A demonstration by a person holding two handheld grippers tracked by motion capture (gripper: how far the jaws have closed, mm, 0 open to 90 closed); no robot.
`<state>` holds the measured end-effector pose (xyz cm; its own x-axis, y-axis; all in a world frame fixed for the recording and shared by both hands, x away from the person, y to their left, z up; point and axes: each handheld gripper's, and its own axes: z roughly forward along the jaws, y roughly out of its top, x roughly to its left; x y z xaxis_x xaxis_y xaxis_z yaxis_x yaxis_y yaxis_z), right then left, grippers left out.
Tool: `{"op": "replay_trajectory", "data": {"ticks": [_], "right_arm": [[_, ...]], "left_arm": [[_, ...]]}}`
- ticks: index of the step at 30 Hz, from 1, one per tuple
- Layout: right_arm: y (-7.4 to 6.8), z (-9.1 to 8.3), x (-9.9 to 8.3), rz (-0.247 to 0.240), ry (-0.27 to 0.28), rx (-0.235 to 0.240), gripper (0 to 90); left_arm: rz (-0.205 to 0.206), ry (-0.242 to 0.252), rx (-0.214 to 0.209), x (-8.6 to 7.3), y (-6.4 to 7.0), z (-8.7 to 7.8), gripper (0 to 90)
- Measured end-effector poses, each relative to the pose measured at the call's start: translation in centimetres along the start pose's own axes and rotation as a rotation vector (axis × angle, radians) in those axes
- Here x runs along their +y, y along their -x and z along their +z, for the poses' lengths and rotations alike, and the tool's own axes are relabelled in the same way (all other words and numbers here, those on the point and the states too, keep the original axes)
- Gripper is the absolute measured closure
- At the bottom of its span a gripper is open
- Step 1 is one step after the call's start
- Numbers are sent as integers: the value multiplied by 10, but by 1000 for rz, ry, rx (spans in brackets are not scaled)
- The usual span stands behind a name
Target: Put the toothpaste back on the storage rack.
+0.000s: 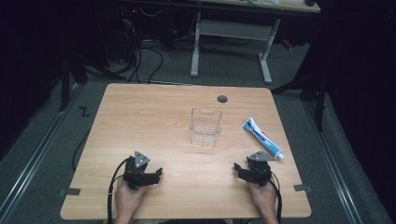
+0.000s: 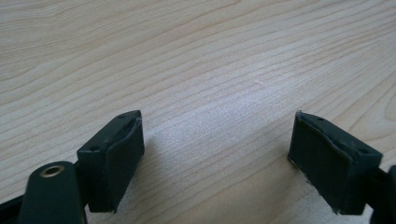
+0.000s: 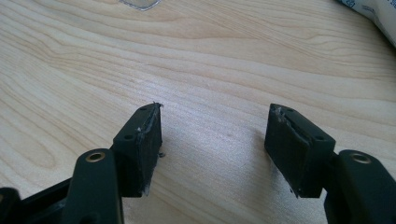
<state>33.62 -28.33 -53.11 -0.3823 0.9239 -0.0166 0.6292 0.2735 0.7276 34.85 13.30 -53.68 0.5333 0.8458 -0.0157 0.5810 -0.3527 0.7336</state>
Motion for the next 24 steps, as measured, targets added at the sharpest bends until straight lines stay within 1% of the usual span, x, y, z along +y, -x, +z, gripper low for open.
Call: {"op": "replay_trajectory", "data": {"ticks": [18,24], "right_arm": [[0,0,0,-1,1,0,377],[-1,0,0,16,3,-10,411]], "left_arm": [[1,0,2,-1,1,-1,183],[2,-1,1,-1,2,-1,183]]}}
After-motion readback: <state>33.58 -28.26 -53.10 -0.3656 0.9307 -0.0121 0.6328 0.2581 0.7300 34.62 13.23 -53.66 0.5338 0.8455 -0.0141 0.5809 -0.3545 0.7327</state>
